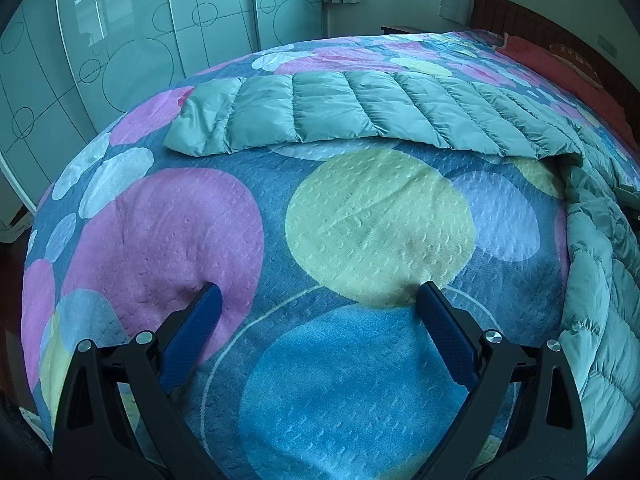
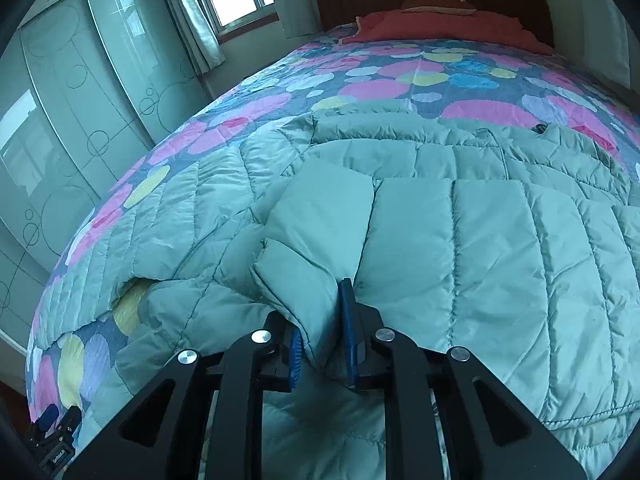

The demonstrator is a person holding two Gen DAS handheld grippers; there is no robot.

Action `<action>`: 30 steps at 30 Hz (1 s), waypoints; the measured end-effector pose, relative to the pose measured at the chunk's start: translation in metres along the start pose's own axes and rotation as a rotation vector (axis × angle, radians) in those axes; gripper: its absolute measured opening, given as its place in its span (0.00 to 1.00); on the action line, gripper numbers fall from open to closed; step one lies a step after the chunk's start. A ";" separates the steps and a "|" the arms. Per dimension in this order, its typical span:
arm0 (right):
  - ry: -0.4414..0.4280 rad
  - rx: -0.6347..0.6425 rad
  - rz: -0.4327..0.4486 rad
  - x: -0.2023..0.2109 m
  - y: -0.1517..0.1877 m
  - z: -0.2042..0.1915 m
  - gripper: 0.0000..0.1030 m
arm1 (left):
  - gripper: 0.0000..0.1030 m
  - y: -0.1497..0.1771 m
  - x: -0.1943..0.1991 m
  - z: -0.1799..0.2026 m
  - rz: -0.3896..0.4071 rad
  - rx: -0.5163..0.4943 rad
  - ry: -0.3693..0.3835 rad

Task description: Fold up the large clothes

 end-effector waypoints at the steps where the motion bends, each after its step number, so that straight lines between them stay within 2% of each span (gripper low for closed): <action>1: -0.009 -0.001 -0.001 0.000 0.000 -0.001 0.28 | 0.95 0.000 0.000 0.000 0.000 0.000 0.000; 3: -0.027 0.003 0.004 0.004 0.002 -0.005 0.47 | 0.95 0.001 0.000 0.000 0.000 0.000 0.000; 5: -0.049 0.014 0.008 0.012 0.004 -0.010 0.55 | 0.95 0.000 0.000 0.001 0.001 -0.002 -0.003; 8: -0.083 0.008 0.029 0.039 0.007 -0.007 0.55 | 0.95 -0.001 0.000 0.001 0.001 -0.003 -0.005; 10: -0.065 -0.005 0.071 0.066 0.007 0.010 0.54 | 0.95 0.000 0.000 0.001 0.001 -0.003 -0.004; 13: 0.024 -0.060 0.124 0.105 0.005 0.064 0.54 | 0.96 -0.001 0.000 0.001 0.001 -0.005 -0.007; 15: 0.150 -0.111 0.147 0.123 0.006 0.114 0.48 | 0.96 -0.002 -0.001 0.001 0.003 -0.007 -0.010; 17: 0.253 -0.176 0.132 0.129 0.013 0.161 0.40 | 0.96 -0.001 -0.001 0.002 0.003 -0.008 -0.011; 19: 0.314 -0.238 0.074 0.120 0.028 0.200 0.38 | 0.96 -0.001 -0.002 0.002 0.003 -0.009 -0.012; 20: 0.336 -0.257 0.021 0.108 0.037 0.213 0.38 | 0.96 -0.001 -0.002 0.002 0.004 -0.009 -0.014; 21: 0.319 -0.272 -0.017 0.095 0.046 0.224 0.37 | 0.96 -0.002 -0.003 0.001 0.004 -0.010 -0.015; 23: 0.299 -0.245 0.008 0.096 0.048 0.223 0.37 | 0.96 -0.001 -0.002 0.001 0.003 -0.010 -0.014; 24: 0.302 -0.237 0.002 0.100 0.042 0.220 0.37 | 0.96 -0.002 -0.003 0.001 0.004 -0.010 -0.014; 26: 0.282 -0.250 0.053 0.112 0.028 0.219 0.37 | 0.96 -0.002 -0.003 0.002 0.004 -0.011 -0.016; 30: 0.324 -0.278 0.130 0.116 -0.006 0.235 0.39 | 0.96 -0.002 -0.003 0.003 0.006 -0.016 -0.024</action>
Point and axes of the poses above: each gripper's, at about its wrist camera, not at the fingertips, and x roughly against the way its jaws point, z to its right, y to its underside, the point moved 3 cm from there along -x, roughly the way its jaws point, and after that the axes turned 2 degrees about -z, right-handed, at the moved point
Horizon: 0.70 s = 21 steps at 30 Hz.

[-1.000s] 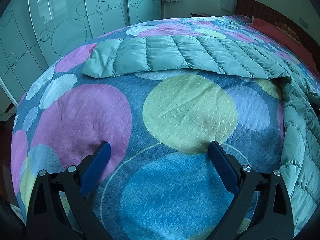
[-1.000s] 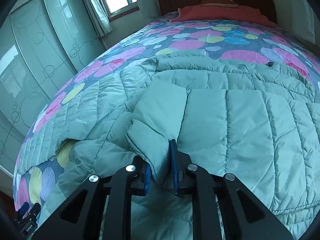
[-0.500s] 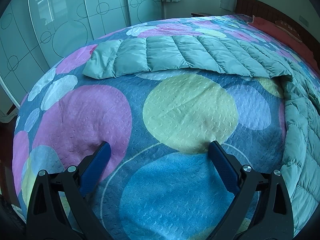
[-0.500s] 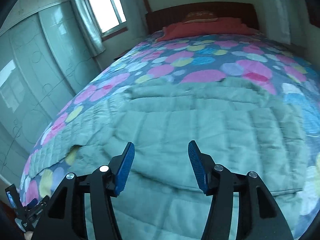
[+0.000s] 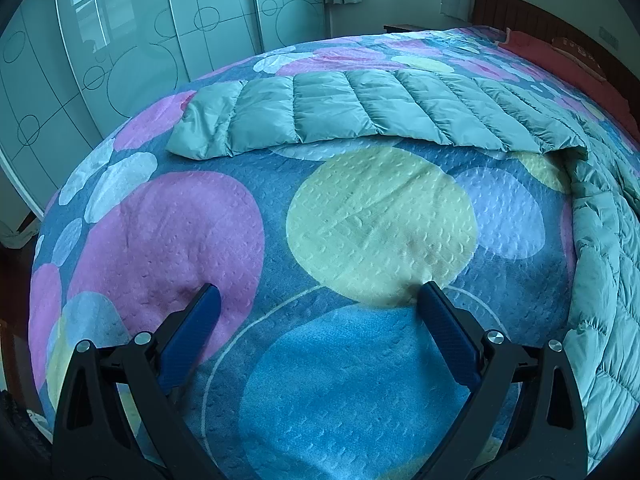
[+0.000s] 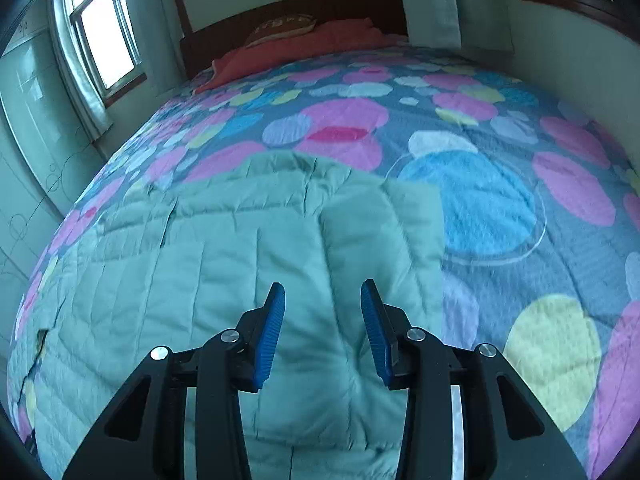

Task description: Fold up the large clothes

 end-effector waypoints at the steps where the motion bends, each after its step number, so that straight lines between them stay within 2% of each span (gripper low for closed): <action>1: 0.005 -0.010 0.001 -0.009 -0.008 0.004 0.39 | 0.96 0.000 0.000 0.000 0.001 0.000 0.000; 3: 0.023 -0.021 -0.026 -0.032 -0.015 0.012 0.39 | 0.96 -0.001 0.000 0.000 0.001 -0.001 -0.001; 5: 0.046 -0.024 -0.105 -0.058 -0.013 0.020 0.40 | 0.96 0.000 0.000 0.000 0.001 -0.001 -0.001; 6: 0.050 -0.014 -0.112 -0.062 -0.012 0.019 0.40 | 0.96 -0.001 -0.001 -0.001 0.001 -0.001 -0.001; 8: 0.076 0.014 -0.120 -0.056 -0.017 0.013 0.40 | 0.96 0.000 0.000 0.000 0.001 0.000 0.000; 11: 0.074 0.016 -0.058 -0.039 -0.023 0.008 0.40 | 0.96 -0.001 -0.001 0.000 0.002 0.000 0.000; 13: 0.116 0.004 -0.037 -0.044 -0.023 0.016 0.54 | 0.96 -0.001 -0.001 0.000 0.004 -0.003 -0.004; 14: 0.124 -0.003 -0.072 -0.058 -0.020 0.021 0.59 | 0.96 -0.002 -0.002 -0.002 0.003 -0.003 -0.005; 15: 0.123 0.001 -0.102 -0.069 -0.015 0.025 0.60 | 0.97 -0.001 -0.001 -0.001 0.004 -0.002 -0.005; 18: 0.150 0.026 -0.068 -0.051 -0.015 0.013 0.59 | 0.97 0.000 0.000 0.000 0.005 -0.001 -0.004; 21: 0.069 0.059 -0.009 -0.015 0.002 -0.010 0.60 | 0.97 0.000 0.000 -0.001 0.006 -0.004 -0.007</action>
Point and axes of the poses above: each gripper's, at about its wrist camera, not at the fingertips, and x roughly against the way its jaws point, z to its right, y to its underside, the point moved 3 cm from there along -x, roughly the way its jaws point, and after that the axes turned 2 degrees about -z, right-handed, at the moved point
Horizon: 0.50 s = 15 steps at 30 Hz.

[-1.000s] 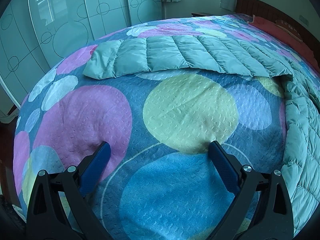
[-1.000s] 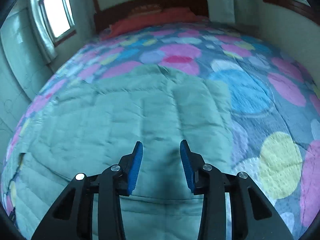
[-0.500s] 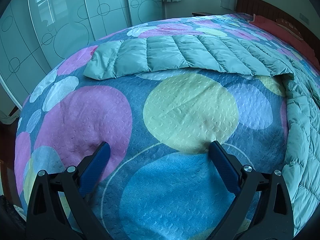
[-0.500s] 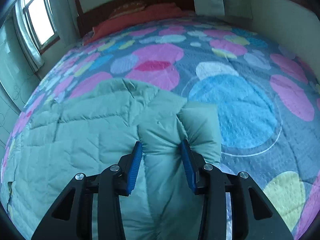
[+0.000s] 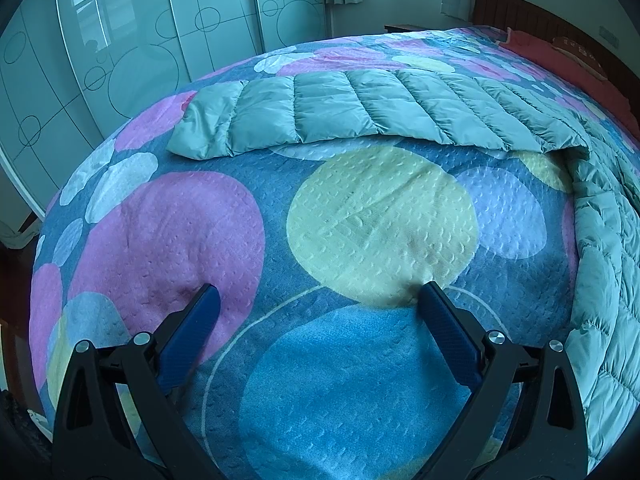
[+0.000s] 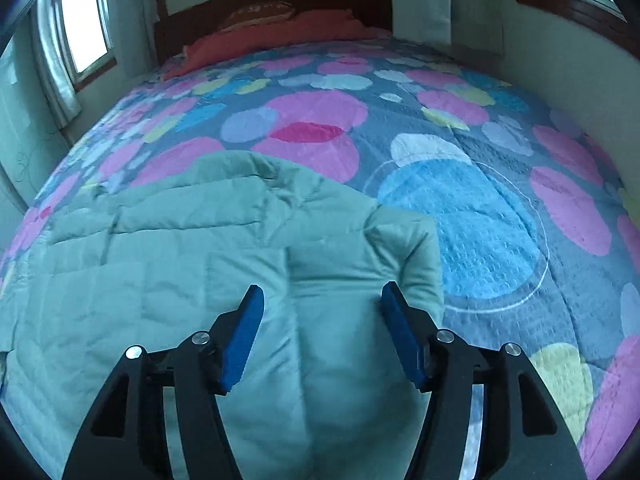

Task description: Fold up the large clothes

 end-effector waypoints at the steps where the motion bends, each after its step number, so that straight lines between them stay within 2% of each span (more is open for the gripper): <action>1: -0.008 0.019 0.006 0.009 0.008 -0.007 0.61 | 0.97 0.000 -0.001 -0.001 0.000 0.001 0.002; 7: -0.051 0.039 -0.017 0.023 0.046 -0.030 0.63 | 0.97 0.001 0.000 0.001 0.000 0.003 0.003; 11: -0.016 0.091 -0.033 0.013 0.060 -0.038 0.63 | 0.97 0.001 0.000 0.001 0.000 0.003 0.004; 15: -0.012 0.090 -0.047 0.003 0.064 -0.037 0.64 | 0.97 0.000 -0.001 0.000 -0.002 0.006 0.009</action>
Point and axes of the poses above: each gripper's, at about its wrist camera, not at the fingertips, and x roughly against the way its jaws point, z to its right, y to its underside, the point moved 3 cm from there along -x, roughly the way its jaws point, and after that the axes turned 2 degrees about -z, right-handed, at the moved point
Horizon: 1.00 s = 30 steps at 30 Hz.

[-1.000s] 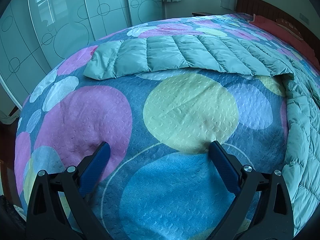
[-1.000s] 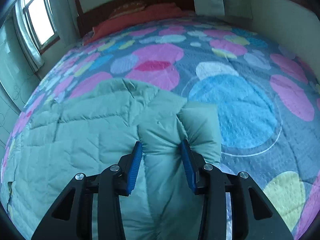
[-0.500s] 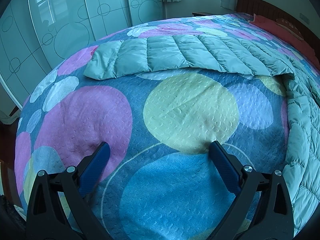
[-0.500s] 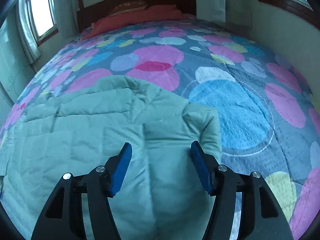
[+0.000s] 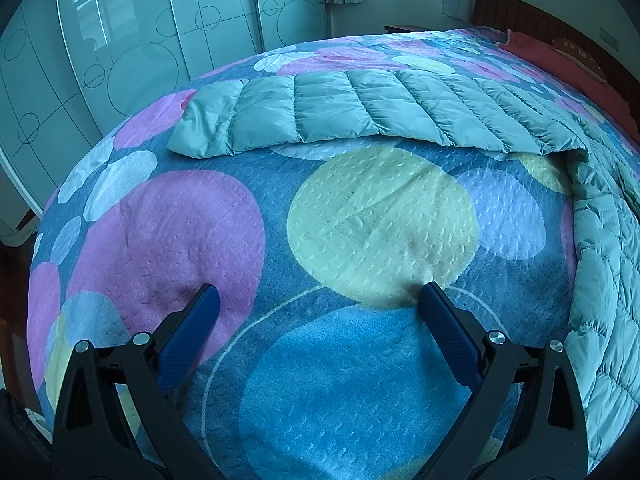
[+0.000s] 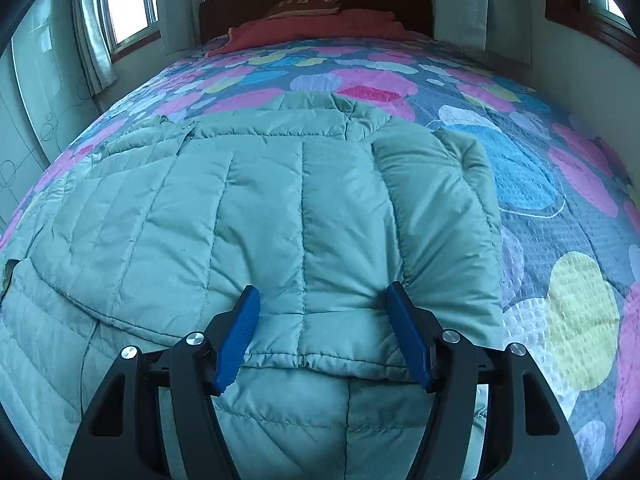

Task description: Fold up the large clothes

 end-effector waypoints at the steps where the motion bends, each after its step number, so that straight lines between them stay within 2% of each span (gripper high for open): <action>1: 0.006 0.004 0.001 0.000 0.001 -0.001 0.64 | 0.97 0.001 0.001 0.000 0.000 0.001 0.001; 4: 0.019 0.019 0.004 -0.001 0.002 -0.004 0.66 | 0.97 0.000 0.002 -0.003 -0.005 0.014 0.024; 6: 0.015 0.018 0.006 0.000 0.003 -0.004 0.67 | 0.97 -0.002 0.005 -0.009 -0.004 0.043 0.069; 11: 0.011 0.018 0.011 0.001 0.004 -0.005 0.68 | 0.97 -0.015 0.005 -0.034 0.045 0.176 0.198; 20: 0.017 0.024 0.016 0.002 0.003 -0.004 0.69 | 0.96 -0.065 -0.036 -0.081 0.127 0.445 0.361; 23: 0.019 0.025 0.018 0.002 0.003 -0.003 0.69 | 0.85 -0.075 -0.041 -0.087 0.148 0.532 0.367; 27: 0.020 0.026 0.019 0.002 0.002 -0.003 0.69 | 0.75 -0.083 -0.044 -0.087 0.167 0.565 0.353; 30: 0.019 0.026 0.020 0.002 0.003 -0.003 0.69 | 0.47 -0.086 -0.047 -0.091 0.176 0.572 0.346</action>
Point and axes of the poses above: each gripper's, at about its wrist camera, not at the fingertips, and x roughly against the way its jaws point, z to its right, y to its underside, the point moved 3 cm from there along -x, roughly the way its jaws point, and after that the axes turned 2 degrees about -z, right-handed, at the moved point
